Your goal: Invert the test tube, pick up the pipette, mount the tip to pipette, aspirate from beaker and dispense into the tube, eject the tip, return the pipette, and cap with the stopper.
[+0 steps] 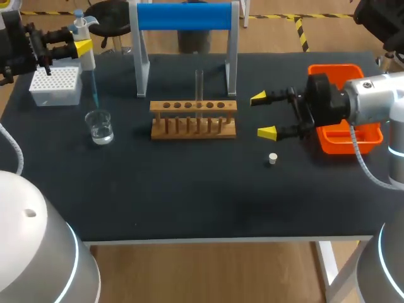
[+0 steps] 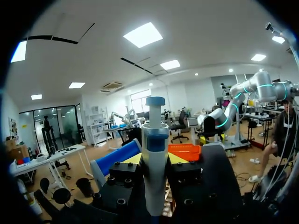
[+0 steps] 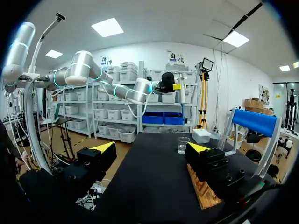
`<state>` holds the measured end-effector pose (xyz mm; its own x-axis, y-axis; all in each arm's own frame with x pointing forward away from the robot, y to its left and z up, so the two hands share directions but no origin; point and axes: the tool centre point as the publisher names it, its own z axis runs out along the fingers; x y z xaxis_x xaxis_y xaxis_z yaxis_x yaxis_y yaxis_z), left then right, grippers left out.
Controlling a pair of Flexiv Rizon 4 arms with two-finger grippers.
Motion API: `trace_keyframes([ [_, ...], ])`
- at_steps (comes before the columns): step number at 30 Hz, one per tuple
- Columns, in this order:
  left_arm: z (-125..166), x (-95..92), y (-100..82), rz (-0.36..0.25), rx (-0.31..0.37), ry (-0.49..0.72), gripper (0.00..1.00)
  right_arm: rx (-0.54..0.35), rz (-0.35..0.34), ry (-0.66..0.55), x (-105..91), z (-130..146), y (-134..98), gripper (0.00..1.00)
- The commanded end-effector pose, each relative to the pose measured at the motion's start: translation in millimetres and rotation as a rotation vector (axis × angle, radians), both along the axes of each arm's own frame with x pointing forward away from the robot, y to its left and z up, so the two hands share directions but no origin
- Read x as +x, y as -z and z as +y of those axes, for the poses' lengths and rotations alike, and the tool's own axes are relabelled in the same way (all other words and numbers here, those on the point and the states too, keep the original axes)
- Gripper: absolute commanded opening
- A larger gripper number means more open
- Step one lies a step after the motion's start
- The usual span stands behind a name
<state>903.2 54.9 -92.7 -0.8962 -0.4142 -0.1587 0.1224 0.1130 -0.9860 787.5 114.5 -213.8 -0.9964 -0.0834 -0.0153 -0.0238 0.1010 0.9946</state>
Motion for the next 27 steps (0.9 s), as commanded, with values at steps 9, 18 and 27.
trace_keyframes([
  [9,5.9,-2.1,2.1,-0.010,-0.007,-0.022,0.00,-0.002,-0.001,0.002,-1.2,-0.3,-0.5,1.00],
  [18,6.4,-2.7,1.4,-0.011,-0.008,-0.022,0.00,-0.002,-0.001,0.002,-1.2,-0.3,-0.5,1.00],
  [27,6.4,-2.7,1.4,-0.011,-0.008,-0.022,0.00,-0.002,-0.001,0.002,-1.2,-0.3,-0.5,1.00],
])
